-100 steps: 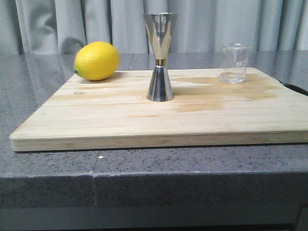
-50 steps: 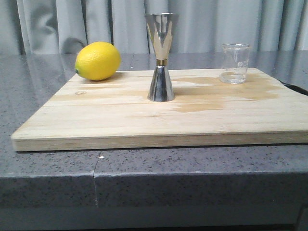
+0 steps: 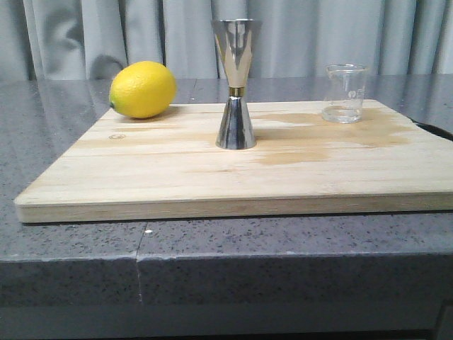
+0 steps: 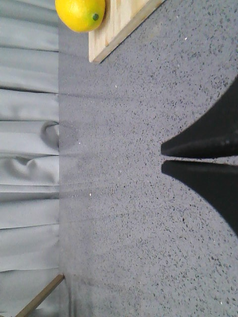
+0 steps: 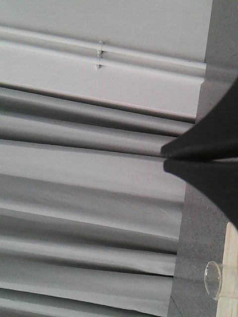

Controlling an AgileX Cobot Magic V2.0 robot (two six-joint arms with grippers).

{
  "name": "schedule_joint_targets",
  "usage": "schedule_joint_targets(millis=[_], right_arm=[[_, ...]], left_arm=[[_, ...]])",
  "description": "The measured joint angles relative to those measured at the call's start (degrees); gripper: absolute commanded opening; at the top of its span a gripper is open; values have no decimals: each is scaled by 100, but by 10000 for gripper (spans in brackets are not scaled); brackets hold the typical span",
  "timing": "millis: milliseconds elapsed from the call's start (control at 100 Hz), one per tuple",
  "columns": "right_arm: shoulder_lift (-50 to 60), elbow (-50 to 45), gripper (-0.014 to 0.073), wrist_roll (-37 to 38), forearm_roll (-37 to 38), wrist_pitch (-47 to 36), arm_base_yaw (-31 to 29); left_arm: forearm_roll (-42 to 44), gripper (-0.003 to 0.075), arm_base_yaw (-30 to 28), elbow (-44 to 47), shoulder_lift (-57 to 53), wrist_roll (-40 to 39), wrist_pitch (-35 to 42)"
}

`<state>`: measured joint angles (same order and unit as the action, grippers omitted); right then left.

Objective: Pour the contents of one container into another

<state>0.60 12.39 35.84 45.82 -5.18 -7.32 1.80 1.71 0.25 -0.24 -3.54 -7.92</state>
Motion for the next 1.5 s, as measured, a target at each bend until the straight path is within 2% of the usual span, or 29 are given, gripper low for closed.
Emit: schedule_joint_targets(millis=[460,530,580,630,650,700,770,850,1000,1070,1500], right_arm=[[0,-77,-75,-103,-153,-12,0],[0,-143,-75,-827,-1144,254,0],[0,-187,-75,-1750,-2640,621,0],[0,-264,-75,-2846,-3884,1003,0],[0,-319,-75,-3057,-4285,1122,0],[0,-493,-75,-3584,-4894,1260,0],[0,-799,-75,-3747,-5298,1181,0],[0,-1179,-75,-3661,-5353,904,0],[0,-1322,-75,-3006,-4466,518,0],[0,-1322,-75,-2863,-4298,484,0],[0,-1322,-75,-2766,-4211,484,0]], left_arm=[[0,-19,0,0,0,0,0],[0,-19,0,0,0,0,0],[0,-19,0,0,0,0,0],[0,-19,0,0,0,0,0],[0,-19,0,0,0,0,0],[8,-19,0,0,0,0,0],[8,-19,0,0,0,0,0],[8,-19,0,0,0,4,0],[8,-19,0,0,0,4,0],[8,-19,0,0,0,4,0],[8,-19,0,0,0,4,0]])
